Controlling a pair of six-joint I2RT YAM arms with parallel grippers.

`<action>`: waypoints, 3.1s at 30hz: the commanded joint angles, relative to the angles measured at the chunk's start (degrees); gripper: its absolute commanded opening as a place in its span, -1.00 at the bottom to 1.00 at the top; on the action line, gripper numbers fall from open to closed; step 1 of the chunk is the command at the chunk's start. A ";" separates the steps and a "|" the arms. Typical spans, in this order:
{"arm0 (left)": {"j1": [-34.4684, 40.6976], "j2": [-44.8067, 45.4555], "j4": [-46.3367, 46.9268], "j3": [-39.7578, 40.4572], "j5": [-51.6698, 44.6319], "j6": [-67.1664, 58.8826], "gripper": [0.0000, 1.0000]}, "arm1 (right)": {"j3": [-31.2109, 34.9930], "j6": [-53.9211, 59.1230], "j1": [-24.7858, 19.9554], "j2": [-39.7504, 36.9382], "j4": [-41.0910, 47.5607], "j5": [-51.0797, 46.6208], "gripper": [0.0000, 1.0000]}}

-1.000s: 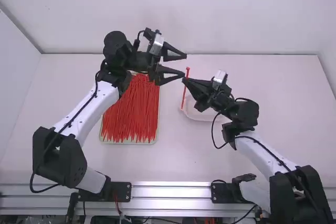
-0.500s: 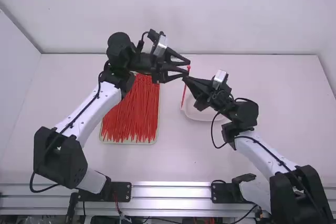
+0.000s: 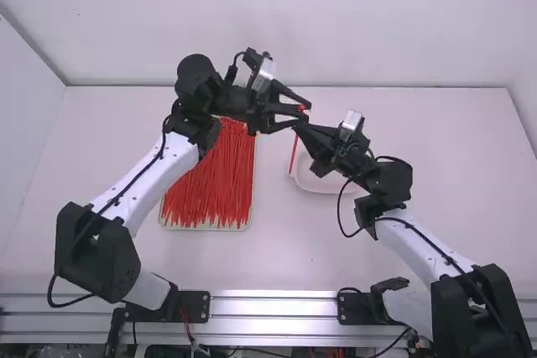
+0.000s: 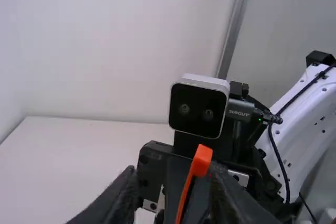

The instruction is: Fasten the cable tie

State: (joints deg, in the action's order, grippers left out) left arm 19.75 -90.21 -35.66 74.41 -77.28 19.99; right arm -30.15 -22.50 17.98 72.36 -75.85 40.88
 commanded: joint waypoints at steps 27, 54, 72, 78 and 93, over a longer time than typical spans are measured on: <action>-3.96 0.04 -11.76 1.70 6.47 12.68 -0.96 | -1.68 1.27 -1.36 0.42 10.32 2.38 0.17; -4.74 0.04 -21.75 1.70 7.69 24.79 -0.96 | -1.68 8.00 -0.35 0.42 22.29 7.54 0.31; -4.76 0.04 -21.86 1.70 7.93 24.61 -0.96 | -1.70 10.99 -1.49 0.42 24.02 10.38 -1.00; -4.76 0.04 -20.50 1.70 8.00 21.57 -0.37 | -1.70 10.21 -2.67 0.39 22.58 10.54 -1.00; -9.29 0.04 -6.47 1.70 15.19 12.90 0.98 | -1.70 1.92 -11.69 0.31 16.31 7.39 -1.00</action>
State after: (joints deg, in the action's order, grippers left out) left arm 11.27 -90.21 -41.87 74.41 -62.67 34.37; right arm -30.15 -18.28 7.35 72.38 -59.22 49.89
